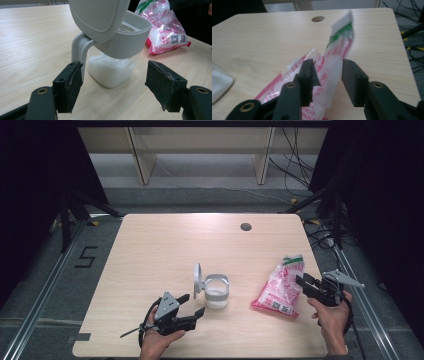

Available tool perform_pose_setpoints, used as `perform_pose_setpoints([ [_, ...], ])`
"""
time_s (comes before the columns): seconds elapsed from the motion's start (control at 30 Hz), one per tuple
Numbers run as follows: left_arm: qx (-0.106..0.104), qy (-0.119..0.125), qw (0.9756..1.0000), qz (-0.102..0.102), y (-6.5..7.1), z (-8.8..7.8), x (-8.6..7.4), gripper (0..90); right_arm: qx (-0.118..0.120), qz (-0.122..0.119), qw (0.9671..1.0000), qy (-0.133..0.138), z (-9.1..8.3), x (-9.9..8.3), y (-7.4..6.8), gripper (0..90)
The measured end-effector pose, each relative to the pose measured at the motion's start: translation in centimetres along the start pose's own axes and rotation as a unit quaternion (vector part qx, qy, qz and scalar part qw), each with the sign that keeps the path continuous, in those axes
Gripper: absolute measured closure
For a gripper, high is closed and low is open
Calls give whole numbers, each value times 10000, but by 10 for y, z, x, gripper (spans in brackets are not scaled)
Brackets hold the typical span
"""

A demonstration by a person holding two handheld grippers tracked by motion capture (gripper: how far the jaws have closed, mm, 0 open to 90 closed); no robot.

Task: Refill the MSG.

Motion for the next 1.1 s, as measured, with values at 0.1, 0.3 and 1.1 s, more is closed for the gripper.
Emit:
perform_pose_setpoints([
  [0.1, 13, -5, 10000, 8, -1, 0, 0, 285, -146, 12, 9999, -30, -4, 1, 0, 546],
  [0.3, -25, 8, 10000, 1, 0, 1, 0, 285, -236, -160, 9996, 60, -9, 3, 0, 478],
  [1.1, 298, 52, 9995, -125, -24, -7, 13, 282, 689, -263, 9973, -49, -14, -14, -64, 250],
])
Point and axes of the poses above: each handheld gripper's, and its own axes: z roughly forward along the jaws, x roughly out of its top, y roughly to its right, the point moved 10 cm from there along z, roughly forward along the jaws, and after that the axes turned 12 degrees about y, right-handed, at the moved point
